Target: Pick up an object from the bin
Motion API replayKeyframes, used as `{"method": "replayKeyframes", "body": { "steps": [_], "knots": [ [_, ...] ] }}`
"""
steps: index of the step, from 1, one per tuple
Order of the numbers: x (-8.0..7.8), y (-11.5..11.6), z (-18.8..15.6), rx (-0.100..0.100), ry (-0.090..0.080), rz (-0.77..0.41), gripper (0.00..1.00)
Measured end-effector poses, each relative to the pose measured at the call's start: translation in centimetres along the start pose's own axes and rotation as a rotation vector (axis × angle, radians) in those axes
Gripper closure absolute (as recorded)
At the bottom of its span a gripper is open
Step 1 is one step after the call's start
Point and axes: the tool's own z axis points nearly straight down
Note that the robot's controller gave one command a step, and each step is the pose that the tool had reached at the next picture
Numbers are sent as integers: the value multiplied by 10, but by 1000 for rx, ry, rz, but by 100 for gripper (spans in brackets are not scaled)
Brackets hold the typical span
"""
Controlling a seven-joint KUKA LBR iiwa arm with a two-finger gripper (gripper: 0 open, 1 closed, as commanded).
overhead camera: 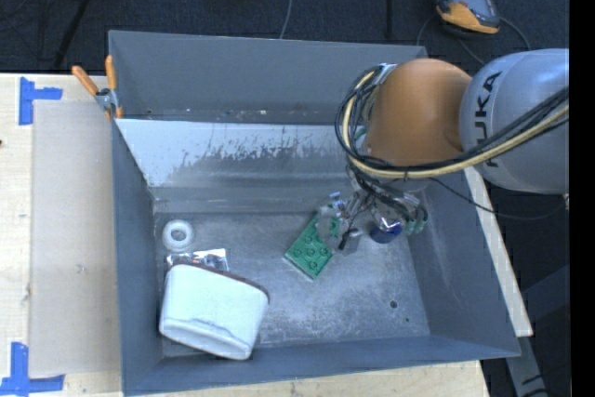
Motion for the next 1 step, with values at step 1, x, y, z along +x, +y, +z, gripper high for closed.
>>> {"method": "replayKeyframes", "body": {
  "steps": [1],
  "knots": [
    [-1, -1, -3, 2, -5, 3, 0]
  ]
}}
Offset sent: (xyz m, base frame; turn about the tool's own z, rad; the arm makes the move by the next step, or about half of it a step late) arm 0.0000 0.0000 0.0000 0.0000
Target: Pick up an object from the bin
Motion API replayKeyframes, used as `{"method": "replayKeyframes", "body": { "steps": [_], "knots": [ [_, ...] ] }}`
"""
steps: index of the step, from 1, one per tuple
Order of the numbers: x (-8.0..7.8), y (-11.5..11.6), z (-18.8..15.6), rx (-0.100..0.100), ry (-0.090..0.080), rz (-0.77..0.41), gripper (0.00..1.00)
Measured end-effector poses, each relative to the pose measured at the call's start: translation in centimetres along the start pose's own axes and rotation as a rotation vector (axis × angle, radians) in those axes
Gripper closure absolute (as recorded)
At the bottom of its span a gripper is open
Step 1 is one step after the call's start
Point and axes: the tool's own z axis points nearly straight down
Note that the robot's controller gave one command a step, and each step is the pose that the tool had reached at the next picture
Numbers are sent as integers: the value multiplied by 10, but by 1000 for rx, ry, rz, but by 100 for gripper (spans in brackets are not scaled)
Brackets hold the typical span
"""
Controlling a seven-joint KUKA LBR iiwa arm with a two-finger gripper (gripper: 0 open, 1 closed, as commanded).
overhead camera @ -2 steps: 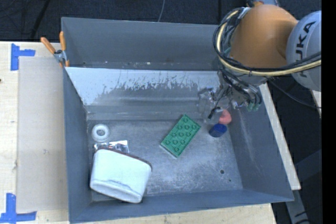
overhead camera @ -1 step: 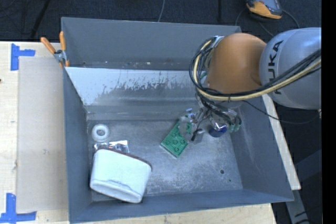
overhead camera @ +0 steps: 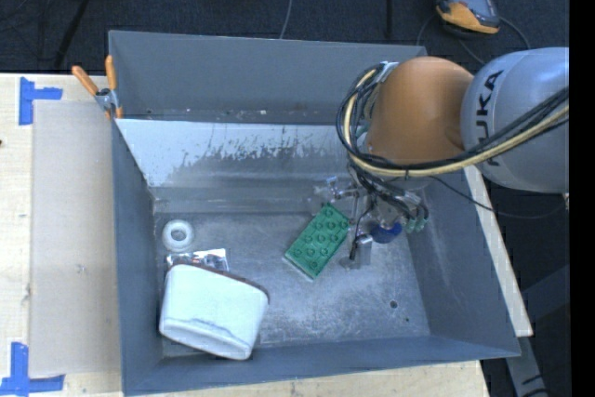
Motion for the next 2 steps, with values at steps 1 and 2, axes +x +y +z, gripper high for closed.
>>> {"method": "replayKeyframes", "body": {
  "steps": [1, 2],
  "knots": [
    [12, -55, 75, 0, 4, 104, 0],
    [-41, 24, 79, 2, -5, 96, 0]
  ]
}}
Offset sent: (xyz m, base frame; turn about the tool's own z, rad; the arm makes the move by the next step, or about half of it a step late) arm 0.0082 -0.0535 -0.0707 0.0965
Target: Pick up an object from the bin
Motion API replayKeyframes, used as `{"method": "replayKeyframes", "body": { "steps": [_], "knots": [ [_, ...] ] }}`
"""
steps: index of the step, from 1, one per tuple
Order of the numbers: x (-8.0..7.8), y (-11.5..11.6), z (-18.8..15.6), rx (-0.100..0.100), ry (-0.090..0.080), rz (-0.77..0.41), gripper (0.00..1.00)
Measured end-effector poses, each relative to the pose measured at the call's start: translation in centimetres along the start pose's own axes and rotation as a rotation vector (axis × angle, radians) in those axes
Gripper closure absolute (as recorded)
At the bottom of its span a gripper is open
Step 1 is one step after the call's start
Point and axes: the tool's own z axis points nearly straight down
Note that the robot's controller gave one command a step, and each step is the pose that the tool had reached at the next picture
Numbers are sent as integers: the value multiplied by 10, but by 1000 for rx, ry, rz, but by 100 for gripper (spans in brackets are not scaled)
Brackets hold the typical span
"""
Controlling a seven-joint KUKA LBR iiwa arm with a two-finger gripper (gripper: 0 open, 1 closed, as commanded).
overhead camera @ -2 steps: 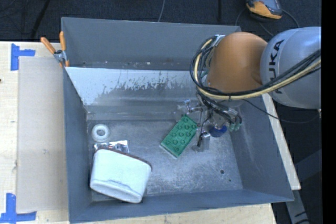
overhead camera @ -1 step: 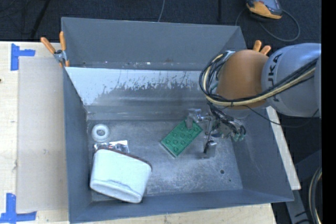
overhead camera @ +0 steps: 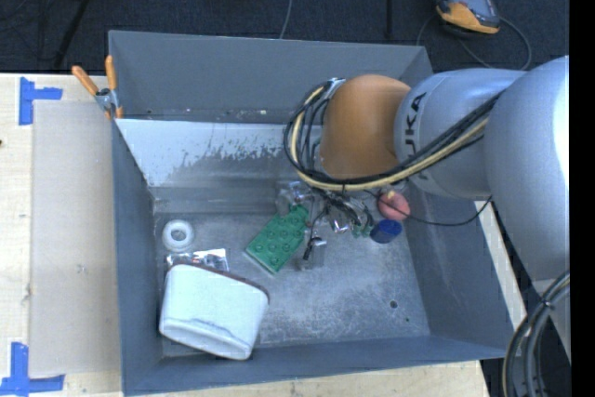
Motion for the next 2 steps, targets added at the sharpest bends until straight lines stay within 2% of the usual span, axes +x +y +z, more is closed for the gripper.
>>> {"method": "replayKeyframes", "body": {
  "steps": [1, 2],
  "knots": [
    [0, -4, -3, 0, -3, 6, 100],
    [43, -25, -145, 2, -3, 11, 100]
  ]
}}
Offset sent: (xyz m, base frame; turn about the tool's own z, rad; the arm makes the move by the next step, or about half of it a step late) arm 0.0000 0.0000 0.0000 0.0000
